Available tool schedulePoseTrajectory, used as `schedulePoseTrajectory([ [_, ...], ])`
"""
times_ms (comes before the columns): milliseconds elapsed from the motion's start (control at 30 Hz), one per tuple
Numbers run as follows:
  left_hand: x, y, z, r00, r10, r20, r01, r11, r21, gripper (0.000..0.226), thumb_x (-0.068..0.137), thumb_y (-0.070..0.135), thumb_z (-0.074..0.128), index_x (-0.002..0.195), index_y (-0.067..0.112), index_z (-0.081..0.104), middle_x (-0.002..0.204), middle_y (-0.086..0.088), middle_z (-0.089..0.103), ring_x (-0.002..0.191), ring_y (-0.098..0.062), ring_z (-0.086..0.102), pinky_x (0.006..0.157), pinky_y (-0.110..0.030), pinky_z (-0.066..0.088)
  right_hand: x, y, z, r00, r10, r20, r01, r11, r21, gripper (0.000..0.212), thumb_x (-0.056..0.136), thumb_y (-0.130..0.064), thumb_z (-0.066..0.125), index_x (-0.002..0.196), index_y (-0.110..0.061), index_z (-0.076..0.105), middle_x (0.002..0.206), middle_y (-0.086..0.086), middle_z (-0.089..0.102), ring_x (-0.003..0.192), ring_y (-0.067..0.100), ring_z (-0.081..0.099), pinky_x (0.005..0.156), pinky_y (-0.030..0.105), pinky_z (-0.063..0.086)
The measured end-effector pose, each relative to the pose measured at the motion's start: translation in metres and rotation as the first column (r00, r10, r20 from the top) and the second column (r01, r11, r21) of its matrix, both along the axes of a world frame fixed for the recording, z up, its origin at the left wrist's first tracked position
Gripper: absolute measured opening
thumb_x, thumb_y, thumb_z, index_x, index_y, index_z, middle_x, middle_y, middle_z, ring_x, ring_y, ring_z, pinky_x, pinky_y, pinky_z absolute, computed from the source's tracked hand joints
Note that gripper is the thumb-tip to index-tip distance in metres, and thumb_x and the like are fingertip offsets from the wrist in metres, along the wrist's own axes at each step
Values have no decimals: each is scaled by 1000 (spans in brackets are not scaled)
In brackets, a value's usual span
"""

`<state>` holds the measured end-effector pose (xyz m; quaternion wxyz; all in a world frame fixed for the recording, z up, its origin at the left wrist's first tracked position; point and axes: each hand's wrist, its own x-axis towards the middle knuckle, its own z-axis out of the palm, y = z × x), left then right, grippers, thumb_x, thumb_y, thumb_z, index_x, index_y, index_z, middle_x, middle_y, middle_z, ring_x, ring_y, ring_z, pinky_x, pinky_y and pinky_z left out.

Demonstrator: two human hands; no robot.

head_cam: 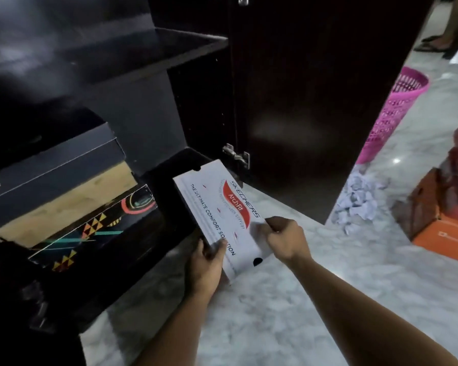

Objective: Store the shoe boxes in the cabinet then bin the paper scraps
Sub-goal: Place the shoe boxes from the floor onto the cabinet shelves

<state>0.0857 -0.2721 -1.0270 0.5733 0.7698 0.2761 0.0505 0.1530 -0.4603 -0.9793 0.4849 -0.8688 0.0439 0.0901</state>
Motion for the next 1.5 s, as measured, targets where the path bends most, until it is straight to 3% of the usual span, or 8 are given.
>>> schedulePoseTrajectory([
  [267, 80, 43, 28, 997, 53, 64, -62, 985, 160, 98, 80, 46, 80, 159, 30, 25, 143, -5, 59, 128, -25, 59, 108, -43, 49, 75, 78, -4, 996, -86, 37, 60, 893, 447, 24, 86, -15, 73, 106, -26, 66, 101, -7, 73, 100, 16, 70, 94, 30, 54],
  [467, 131, 58, 27, 997, -8, -72, 38, 907, 419, 105, 79, 45, 82, 161, 21, 20, 161, -10, 36, 146, -28, 39, 118, -41, 37, 108, 117, -19, 994, -80, 72, 57, 959, 277, 67, 80, -42, 81, 140, -24, 57, 130, 9, 59, 114, 22, 60, 103, 36, 51],
  [633, 151, 59, 32, 965, 247, -90, -154, 807, 570, 98, 80, 49, 79, 159, 25, 27, 145, -22, 41, 130, -38, 48, 105, -41, 45, 133, 130, -14, 993, -116, -13, 113, 929, 352, 65, 83, -41, 82, 134, -12, 54, 128, 9, 65, 117, 24, 63, 102, 33, 50],
  [767, 177, 63, 34, 939, 311, -149, -183, 816, 549, 87, 91, 46, 68, 161, 24, 21, 147, -26, 43, 134, -43, 45, 105, -47, 45, 155, 147, -18, 997, 29, -67, 4, 896, 445, 49, 84, -35, 80, 124, -14, 61, 115, 4, 75, 110, 24, 71, 101, 40, 54],
  [967, 188, 59, 44, 931, 364, 18, -364, 928, 74, 60, 78, 32, 74, 134, 20, 55, 123, -14, 69, 103, -34, 71, 86, -49, 61, 157, 143, -9, 977, 112, -180, -3, 856, 516, 71, 84, -37, 71, 144, -20, 37, 136, 11, 61, 124, 32, 60, 103, 52, 52],
  [1200, 149, 24, 51, 912, 411, 10, -399, 879, 262, 49, 89, 18, 66, 134, 7, 51, 134, -25, 54, 120, -41, 57, 98, -37, 47, 136, 96, -11, 981, 111, -160, -14, 862, 507, 35, 100, -24, 59, 134, -21, 53, 108, -2, 61, 108, 26, 62, 97, 56, 56],
  [1367, 123, -29, 47, 970, 215, -109, -175, 939, 295, 24, 88, 26, 67, 107, 13, 69, 109, -14, 73, 108, -35, 69, 88, -34, 51, 109, 17, -27, 985, -8, -173, 67, 939, 338, 34, 98, -35, 64, 127, -17, 61, 89, -1, 63, 84, 20, 60, 89, 36, 53],
  [1500, 104, -96, 51, 974, -38, -225, 101, 957, 273, 15, 89, 31, 62, 95, 18, 66, 107, -10, 73, 103, -34, 67, 88, -35, 54, 59, -70, -26, 988, -67, -142, 88, 986, 144, 39, 99, -39, 62, 131, -15, 63, 105, 3, 67, 100, 21, 62, 87, 23, 43],
])
